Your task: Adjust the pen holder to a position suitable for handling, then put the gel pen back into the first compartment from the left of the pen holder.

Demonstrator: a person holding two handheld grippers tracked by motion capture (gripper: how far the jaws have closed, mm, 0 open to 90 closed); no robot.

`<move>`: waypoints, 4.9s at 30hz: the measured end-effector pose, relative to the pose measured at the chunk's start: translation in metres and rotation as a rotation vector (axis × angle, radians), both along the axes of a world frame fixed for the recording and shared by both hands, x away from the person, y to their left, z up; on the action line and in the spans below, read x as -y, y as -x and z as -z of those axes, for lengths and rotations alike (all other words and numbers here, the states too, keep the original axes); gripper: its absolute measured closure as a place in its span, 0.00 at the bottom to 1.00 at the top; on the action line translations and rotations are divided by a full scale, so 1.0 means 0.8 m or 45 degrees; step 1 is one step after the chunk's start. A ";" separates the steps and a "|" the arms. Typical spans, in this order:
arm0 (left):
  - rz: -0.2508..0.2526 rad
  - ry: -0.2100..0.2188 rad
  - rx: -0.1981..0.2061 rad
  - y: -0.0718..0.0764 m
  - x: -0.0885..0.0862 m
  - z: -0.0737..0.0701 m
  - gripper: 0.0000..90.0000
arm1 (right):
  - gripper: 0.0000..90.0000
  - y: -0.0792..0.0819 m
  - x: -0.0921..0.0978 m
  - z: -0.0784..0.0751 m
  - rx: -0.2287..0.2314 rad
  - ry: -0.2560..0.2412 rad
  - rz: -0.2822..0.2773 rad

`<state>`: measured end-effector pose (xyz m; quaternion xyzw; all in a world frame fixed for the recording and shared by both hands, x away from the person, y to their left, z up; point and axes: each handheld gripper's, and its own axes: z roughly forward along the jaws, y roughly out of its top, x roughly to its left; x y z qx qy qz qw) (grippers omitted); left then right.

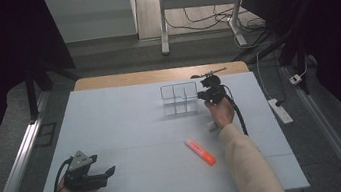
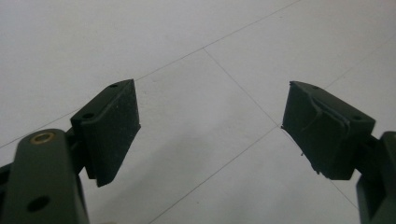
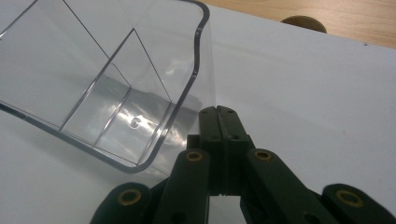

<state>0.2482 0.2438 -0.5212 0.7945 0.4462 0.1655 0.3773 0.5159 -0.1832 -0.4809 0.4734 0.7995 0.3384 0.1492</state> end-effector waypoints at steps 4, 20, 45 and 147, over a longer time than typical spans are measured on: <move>0.001 -0.001 -0.001 0.000 0.000 0.000 0.21 | 1.00 0.000 -0.008 0.000 -0.003 0.007 -0.010; -0.001 -0.005 -0.005 -0.001 0.001 0.001 0.21 | 1.00 0.009 -0.031 0.001 -0.012 0.001 -0.062; 0.002 -0.005 -0.004 -0.003 0.000 0.002 0.21 | 1.00 0.017 -0.052 -0.002 -0.008 0.017 -0.125; 0.037 -0.037 -0.002 -0.015 0.006 0.003 0.21 | 0.45 0.181 0.105 -0.036 -0.077 0.175 -0.294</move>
